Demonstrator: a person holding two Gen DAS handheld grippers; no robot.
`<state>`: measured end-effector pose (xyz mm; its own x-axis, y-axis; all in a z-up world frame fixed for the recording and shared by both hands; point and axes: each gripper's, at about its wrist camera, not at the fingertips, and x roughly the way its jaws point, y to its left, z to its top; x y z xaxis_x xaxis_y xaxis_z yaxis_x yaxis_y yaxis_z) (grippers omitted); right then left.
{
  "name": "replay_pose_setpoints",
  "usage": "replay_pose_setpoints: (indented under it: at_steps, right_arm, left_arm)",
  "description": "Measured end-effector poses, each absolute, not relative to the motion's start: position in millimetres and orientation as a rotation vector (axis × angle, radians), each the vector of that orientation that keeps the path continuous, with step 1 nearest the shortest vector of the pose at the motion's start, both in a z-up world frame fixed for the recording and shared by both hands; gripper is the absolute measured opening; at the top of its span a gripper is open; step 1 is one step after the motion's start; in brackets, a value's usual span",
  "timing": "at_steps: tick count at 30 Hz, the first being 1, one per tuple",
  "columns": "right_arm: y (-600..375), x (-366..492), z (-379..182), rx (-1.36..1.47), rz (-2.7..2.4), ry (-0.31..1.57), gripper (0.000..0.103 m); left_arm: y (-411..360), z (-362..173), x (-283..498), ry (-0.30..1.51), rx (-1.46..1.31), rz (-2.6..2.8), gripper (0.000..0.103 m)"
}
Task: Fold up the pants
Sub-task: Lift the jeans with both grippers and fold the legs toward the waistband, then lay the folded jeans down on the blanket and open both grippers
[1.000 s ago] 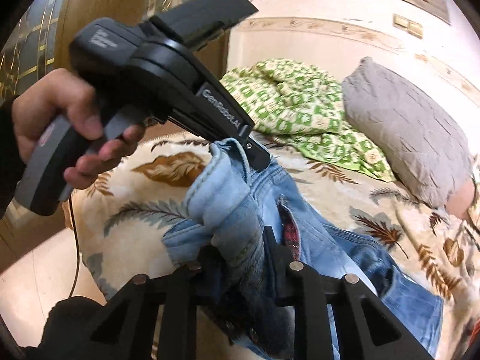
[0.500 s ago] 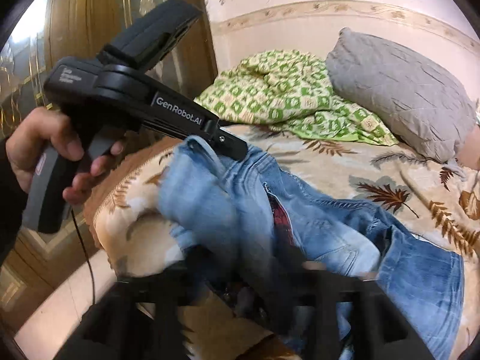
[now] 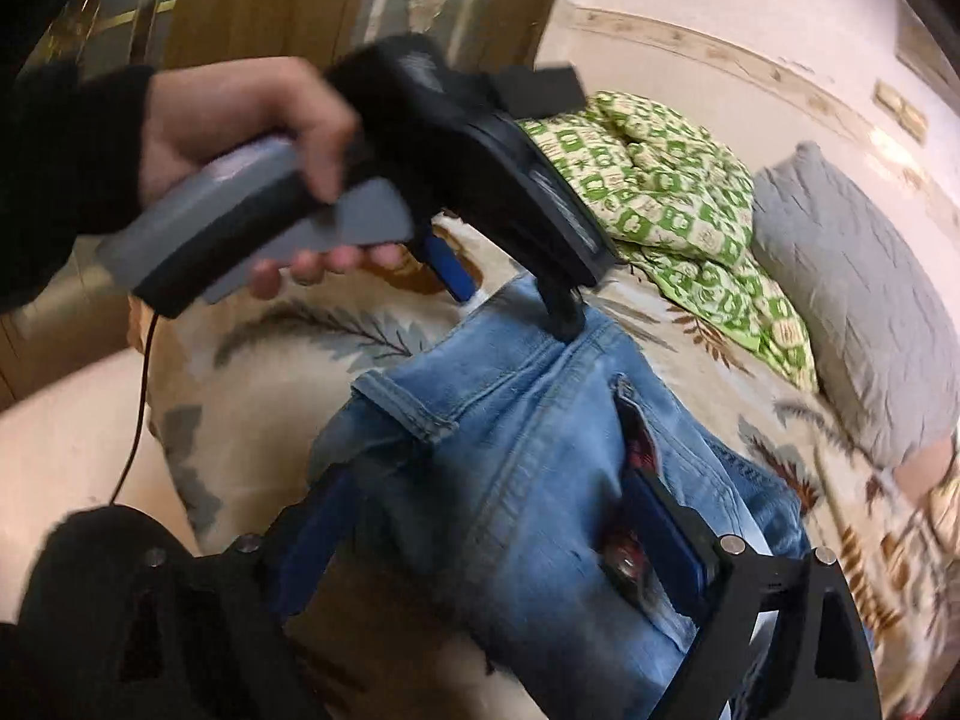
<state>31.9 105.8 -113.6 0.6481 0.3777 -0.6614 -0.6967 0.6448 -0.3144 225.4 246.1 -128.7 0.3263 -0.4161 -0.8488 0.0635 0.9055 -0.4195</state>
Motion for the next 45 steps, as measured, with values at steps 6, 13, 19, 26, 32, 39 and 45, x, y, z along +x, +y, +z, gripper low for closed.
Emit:
replay_pose_setpoints:
  at_steps: [6, 13, 19, 26, 32, 39, 45]
  right_arm:
    - [123.8, 47.7, -127.4, -0.660, 0.581, 0.577, 0.096]
    - [129.0, 76.7, -132.9, -0.569, 0.545, 0.640, 0.082]
    - [124.9, 81.8, -123.9, -0.518, 0.560, 0.641, 0.028]
    - [73.5, 82.8, -86.4, -0.237, 0.610, 0.604, 0.020]
    - [-9.6, 74.2, -51.9, 0.069, 0.625, 0.571, 0.020]
    - [-121.9, 63.3, -53.1, 0.328, 0.548, 0.562, 0.020]
    - [-210.3, 58.3, -97.2, 0.486, 0.430, 0.665, 0.020]
  left_arm:
    - [244.6, -134.7, 241.8, 1.214, -0.364, -0.389, 0.092]
    - [238.7, -134.6, 243.0, 1.193, -0.366, -0.465, 0.019]
    - [228.3, -118.9, 238.0, 1.155, -0.332, -0.489, 0.012]
    - [199.2, -51.8, 215.0, 1.051, -0.269, -0.535, 0.012]
    - [123.4, 4.8, 199.4, 1.006, -0.148, -0.592, 0.012]
    - [-3.1, 16.3, 198.2, 1.053, -0.034, -0.680, 0.012]
    - [-111.7, -36.9, 206.5, 1.179, 0.049, -0.726, 0.013]
